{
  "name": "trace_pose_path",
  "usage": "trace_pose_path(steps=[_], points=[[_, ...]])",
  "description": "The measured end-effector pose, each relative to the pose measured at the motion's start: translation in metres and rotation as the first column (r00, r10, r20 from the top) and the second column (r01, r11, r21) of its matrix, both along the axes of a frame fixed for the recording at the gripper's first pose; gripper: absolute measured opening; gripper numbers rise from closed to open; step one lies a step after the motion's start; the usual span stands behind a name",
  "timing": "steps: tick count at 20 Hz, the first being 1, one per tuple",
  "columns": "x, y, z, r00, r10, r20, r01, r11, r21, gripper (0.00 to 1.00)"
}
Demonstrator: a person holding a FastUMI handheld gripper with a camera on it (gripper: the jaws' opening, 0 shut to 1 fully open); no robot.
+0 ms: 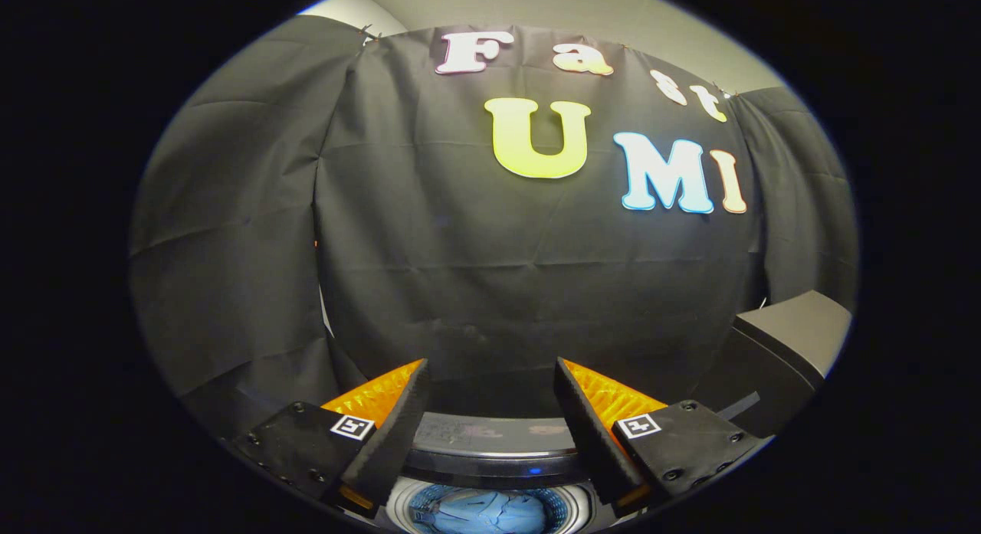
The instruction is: Put the clothes into the washing machine and then close the washing machine lid.
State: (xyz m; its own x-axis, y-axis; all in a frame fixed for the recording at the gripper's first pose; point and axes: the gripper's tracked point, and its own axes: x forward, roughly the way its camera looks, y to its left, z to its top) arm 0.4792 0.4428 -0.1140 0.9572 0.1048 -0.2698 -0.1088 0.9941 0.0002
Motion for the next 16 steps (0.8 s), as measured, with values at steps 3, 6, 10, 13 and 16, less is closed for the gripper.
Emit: trace_pose_path(steps=[3, 6, 10, 13, 16], points=[[-0.018, 0.0, -0.008, 1.0, 0.012, -0.01, -0.012, 1.0, -0.002, 0.99], [-0.037, 0.004, -0.019, 0.999, 0.044, -0.016, -0.044, 0.999, -0.009, 0.99], [-0.069, 0.006, -0.052, 0.995, 0.077, -0.066, -0.079, 0.997, -0.025, 0.97], [-0.09, 0.003, -0.07, 0.994, 0.079, -0.076, -0.081, 0.996, -0.029, 0.98], [-0.105, 0.002, -0.089, 0.99, 0.081, -0.114, -0.085, 0.996, -0.029, 0.98]])
